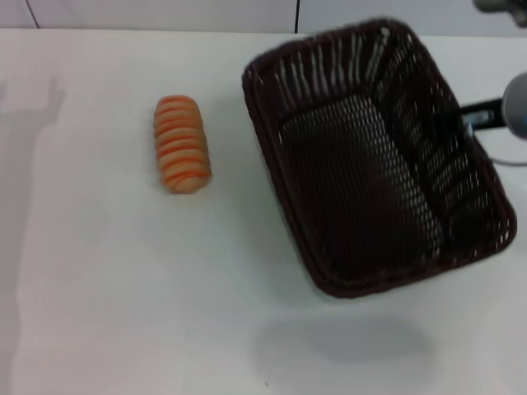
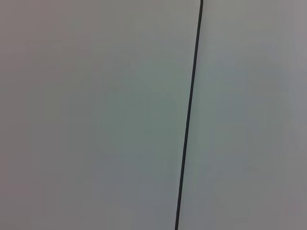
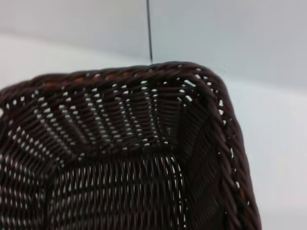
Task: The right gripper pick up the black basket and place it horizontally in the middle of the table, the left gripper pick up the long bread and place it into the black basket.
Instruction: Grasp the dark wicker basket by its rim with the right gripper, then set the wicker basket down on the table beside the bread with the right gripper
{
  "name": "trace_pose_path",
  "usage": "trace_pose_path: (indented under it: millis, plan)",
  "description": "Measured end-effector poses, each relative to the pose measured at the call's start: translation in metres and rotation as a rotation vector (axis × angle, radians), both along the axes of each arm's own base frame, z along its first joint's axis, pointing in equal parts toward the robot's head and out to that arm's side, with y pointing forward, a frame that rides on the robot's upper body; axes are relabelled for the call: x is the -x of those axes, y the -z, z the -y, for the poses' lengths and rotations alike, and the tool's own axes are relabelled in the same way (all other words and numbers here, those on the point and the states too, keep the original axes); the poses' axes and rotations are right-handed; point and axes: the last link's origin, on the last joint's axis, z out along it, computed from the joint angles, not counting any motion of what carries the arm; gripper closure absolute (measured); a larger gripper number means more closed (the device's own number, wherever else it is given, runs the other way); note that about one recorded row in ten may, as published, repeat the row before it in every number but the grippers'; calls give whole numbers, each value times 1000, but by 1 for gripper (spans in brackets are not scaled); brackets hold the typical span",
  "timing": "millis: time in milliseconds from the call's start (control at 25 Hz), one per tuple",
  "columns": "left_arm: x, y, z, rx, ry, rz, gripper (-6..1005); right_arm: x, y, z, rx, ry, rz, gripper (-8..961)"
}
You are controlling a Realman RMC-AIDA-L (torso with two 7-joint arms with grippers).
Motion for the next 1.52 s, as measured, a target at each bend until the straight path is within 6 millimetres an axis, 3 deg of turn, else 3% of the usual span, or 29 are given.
trace_pose_path:
  millis: [360,800,1160,1520]
  plan:
    - [3,1,1,0,-36,-60,209,27,-13,-3,-22,-245,4,769]
    - [7,1,-5,12,-79,-49,212,80,-19,9,191,-601,-15,810]
    - [5,-1,-10,0,-86,-34,214,102,-17,5,329,-651,-5,815]
    - [9,-11,-15,-35,-118,-5,216,130,-5,16,561,-705,96,816]
